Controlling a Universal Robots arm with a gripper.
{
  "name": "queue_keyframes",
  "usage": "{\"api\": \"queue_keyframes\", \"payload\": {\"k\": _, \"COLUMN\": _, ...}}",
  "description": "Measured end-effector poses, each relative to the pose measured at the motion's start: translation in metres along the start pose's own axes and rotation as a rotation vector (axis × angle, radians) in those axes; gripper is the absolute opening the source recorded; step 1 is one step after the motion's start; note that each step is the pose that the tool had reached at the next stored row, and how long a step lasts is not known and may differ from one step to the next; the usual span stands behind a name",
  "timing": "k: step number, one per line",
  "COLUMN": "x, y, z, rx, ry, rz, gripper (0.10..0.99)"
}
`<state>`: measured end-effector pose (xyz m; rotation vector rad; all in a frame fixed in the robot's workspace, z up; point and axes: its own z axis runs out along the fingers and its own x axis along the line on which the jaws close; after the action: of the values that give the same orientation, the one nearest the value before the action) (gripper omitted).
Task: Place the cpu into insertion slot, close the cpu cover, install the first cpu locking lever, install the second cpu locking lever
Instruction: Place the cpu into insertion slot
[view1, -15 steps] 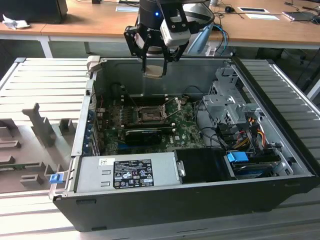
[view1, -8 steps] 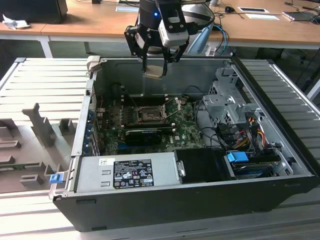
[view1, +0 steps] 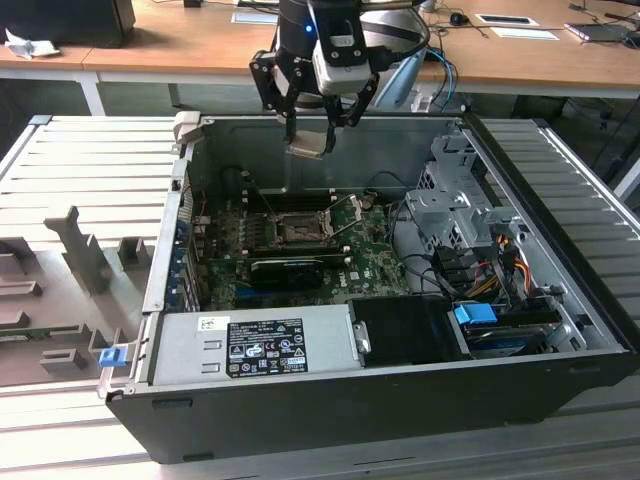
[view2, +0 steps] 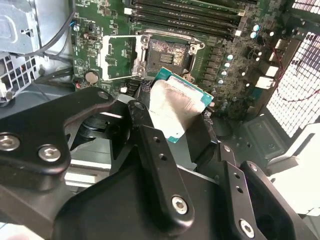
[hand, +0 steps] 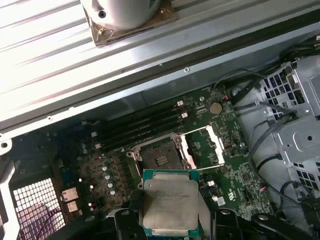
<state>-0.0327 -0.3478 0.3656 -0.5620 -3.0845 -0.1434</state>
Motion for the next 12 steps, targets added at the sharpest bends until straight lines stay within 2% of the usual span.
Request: {"api": "queue_keyframes", "payload": {"k": 12, "x": 0.0, "y": -0.0001, "z": 0.0006, "rx": -0.002, "ry": -0.0112, "rz": 0.124, "gripper": 0.529}}
